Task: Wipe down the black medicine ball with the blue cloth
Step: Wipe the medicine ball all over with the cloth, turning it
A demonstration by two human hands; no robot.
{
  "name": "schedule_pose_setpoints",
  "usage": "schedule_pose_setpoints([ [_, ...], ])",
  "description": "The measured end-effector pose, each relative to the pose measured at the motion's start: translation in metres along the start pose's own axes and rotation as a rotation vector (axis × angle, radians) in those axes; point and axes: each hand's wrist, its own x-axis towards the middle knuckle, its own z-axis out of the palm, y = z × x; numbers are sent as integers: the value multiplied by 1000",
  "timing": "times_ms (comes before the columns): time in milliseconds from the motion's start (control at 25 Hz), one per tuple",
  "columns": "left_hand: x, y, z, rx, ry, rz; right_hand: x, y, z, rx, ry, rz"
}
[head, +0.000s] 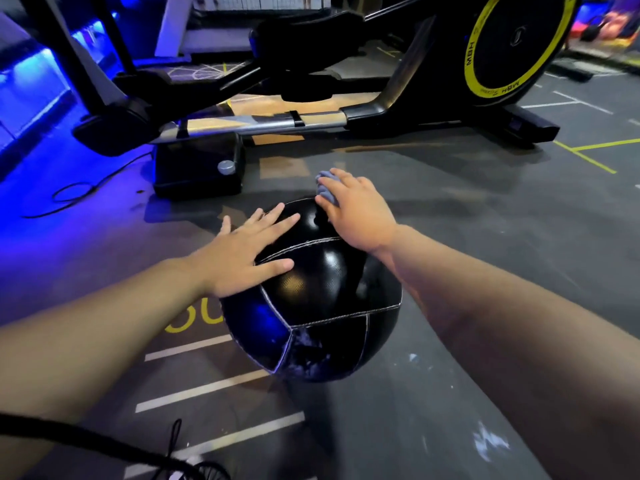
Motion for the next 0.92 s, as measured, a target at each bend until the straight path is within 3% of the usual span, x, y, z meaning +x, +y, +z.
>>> schedule_pose_setpoints([
  [80, 14, -7, 9, -7, 29, -5, 7, 12, 0, -11, -35, 43],
  [160, 28, -3, 17, -18, 72, 17, 9, 22, -2, 58, -65, 203],
  [240, 48, 3, 21, -68, 91, 25, 7, 31, -10, 110, 26, 397],
  [320, 72, 9, 16, -114, 100, -9, -4, 35, -24, 140, 172, 435],
  [400, 96, 16, 10, -143, 104, -53, -31, 29, -35, 264, 328, 335],
  [480, 120, 19, 7, -135, 101, -88, -75, 10, -25, 280, 453, 116],
  [640, 156, 25, 8, -118, 81, -100, -170, -13, 36, 222, 353, -300],
  [760, 170, 33, 8, -103, 82, -95, -176, 1, 38, 276, 354, -298],
  [920, 184, 46, 1, -74, 78, -88, -145, 24, 17, -6, 505, -239],
])
